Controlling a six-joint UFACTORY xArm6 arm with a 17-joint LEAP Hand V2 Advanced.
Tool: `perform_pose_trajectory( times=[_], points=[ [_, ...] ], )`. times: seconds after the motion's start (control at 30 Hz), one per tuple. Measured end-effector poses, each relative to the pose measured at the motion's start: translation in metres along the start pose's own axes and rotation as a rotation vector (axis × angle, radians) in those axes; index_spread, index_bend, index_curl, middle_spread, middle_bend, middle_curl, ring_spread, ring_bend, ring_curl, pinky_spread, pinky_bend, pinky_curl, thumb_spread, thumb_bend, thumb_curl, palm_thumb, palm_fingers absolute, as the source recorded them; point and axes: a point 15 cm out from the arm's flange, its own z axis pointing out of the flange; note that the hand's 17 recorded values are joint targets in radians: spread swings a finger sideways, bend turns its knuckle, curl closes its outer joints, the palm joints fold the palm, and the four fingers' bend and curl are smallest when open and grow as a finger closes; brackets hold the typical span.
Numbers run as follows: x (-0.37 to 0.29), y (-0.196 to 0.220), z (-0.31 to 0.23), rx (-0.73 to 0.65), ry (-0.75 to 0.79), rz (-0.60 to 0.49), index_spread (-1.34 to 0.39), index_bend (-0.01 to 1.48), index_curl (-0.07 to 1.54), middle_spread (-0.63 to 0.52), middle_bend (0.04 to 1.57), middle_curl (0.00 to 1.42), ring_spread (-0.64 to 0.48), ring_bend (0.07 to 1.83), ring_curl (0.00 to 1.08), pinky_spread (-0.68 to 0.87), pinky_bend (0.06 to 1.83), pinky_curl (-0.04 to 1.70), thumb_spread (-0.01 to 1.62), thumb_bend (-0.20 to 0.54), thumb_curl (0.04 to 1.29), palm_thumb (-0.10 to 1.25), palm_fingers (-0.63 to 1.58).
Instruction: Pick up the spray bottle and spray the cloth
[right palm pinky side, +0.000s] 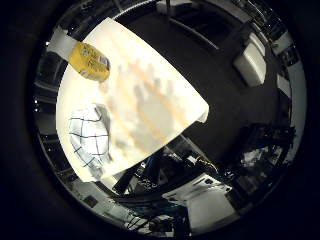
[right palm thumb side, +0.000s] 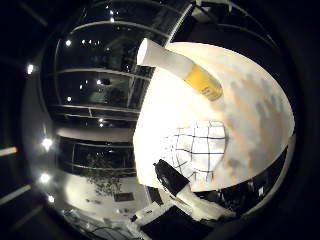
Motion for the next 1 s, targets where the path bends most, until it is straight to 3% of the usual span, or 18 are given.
perform_pose_trajectory(
  times=[0.33,1.0],
  points=[
    [0.01,-0.007,0.025,0.026,-0.121,0.083,-0.08,0.15,0.24,0.25,0.21,0.33,0.27,0.43,0.27,0.46,0.54,0.3,0.99,-0.027,0.3,0.51,0.01],
    [0.049,-0.035,0.055,0.076,-0.154,0.145,-0.08,0.15,0.25,0.25,0.2,0.34,0.27,0.43,0.26,0.46,0.54,0.3,1.01,-0.029,0.3,0.52,0.01]
  ],
)
